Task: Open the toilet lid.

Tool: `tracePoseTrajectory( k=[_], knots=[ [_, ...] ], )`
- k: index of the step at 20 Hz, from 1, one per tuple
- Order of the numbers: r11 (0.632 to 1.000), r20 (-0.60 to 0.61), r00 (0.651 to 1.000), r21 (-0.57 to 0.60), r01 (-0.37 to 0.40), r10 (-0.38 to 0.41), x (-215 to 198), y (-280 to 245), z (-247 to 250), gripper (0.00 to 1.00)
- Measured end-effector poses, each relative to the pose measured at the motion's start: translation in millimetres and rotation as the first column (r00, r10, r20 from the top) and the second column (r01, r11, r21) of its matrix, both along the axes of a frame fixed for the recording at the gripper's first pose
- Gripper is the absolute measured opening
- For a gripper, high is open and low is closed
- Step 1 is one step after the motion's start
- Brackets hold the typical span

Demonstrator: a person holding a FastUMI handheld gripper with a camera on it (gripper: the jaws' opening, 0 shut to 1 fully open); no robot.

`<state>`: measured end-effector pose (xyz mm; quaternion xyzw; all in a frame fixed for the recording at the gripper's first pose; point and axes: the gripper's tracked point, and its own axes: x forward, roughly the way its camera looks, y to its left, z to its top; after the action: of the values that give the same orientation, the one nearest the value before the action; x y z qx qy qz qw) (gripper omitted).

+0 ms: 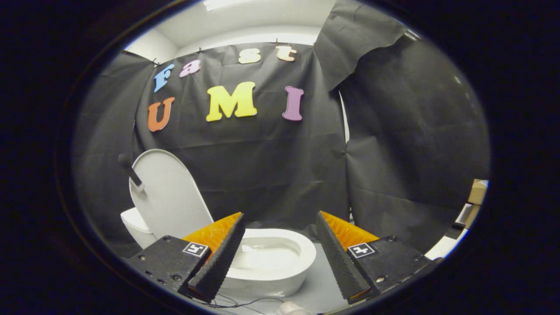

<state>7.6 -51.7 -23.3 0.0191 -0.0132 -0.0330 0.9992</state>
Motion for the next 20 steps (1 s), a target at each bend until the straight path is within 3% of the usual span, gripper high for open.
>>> tracePoseTrajectory(
  k=[20],
  knots=[
    [0.999, 0.004, 1.0, -0.037, -0.021, 0.021, -5.6, 3.8, -4.2, 1.0]
  ],
)
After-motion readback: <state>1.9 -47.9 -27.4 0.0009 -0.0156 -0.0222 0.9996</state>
